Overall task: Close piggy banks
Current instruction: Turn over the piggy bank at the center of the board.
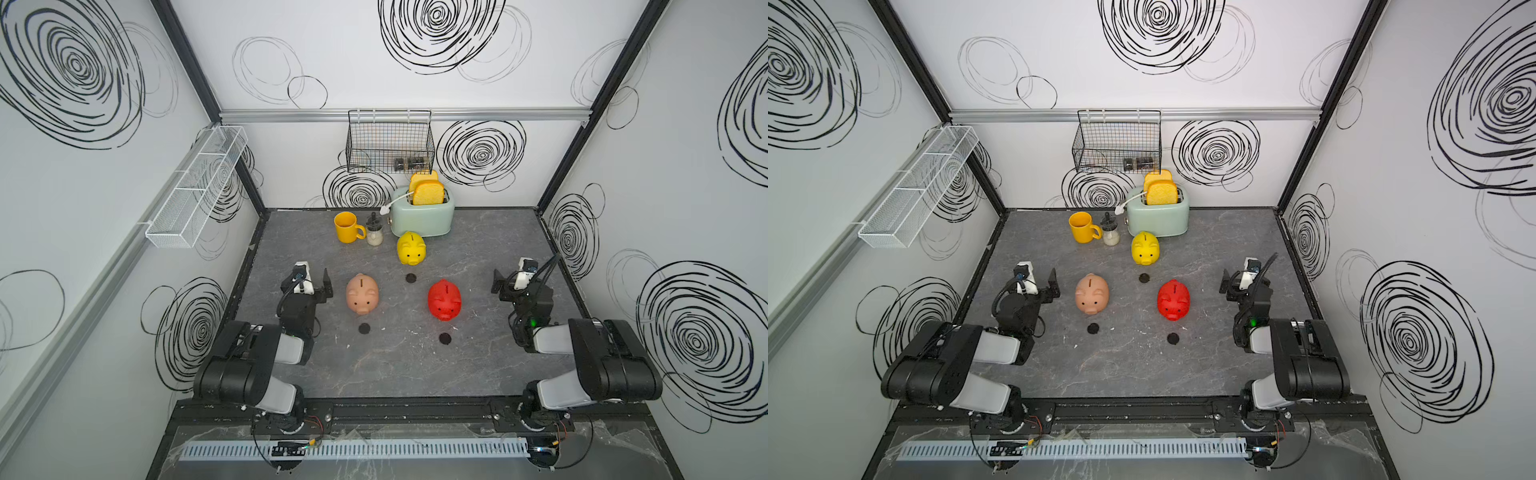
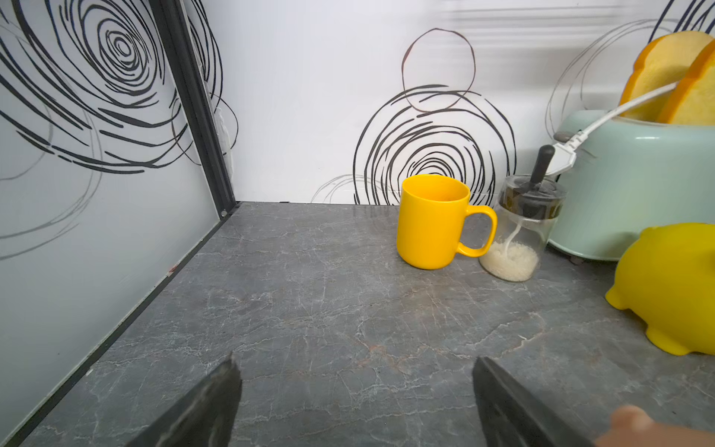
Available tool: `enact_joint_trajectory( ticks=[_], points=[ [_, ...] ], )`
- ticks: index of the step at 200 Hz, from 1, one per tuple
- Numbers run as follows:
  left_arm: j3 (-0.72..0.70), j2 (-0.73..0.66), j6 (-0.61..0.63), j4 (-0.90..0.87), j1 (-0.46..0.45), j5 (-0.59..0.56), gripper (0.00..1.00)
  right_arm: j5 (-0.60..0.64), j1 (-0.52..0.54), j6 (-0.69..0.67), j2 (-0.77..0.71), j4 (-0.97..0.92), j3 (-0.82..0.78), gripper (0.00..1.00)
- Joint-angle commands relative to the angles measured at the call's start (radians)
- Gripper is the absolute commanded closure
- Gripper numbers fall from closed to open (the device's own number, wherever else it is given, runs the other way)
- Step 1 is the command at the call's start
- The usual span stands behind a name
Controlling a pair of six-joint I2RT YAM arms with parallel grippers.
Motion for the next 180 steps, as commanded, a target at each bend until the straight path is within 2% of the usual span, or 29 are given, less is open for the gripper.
enact_joint_trajectory(
  ticks=[1,180],
  points=[
    [-0.007,-0.005,0.002,0.079,-0.003,-0.004,0.04,-0.004,0.004,-0.013,0.006,0.002,0.020,0.02],
    [-0.006,-0.004,0.002,0.075,-0.003,-0.001,0.04,-0.005,0.003,-0.013,0.006,0.002,0.019,0.02]
  ],
)
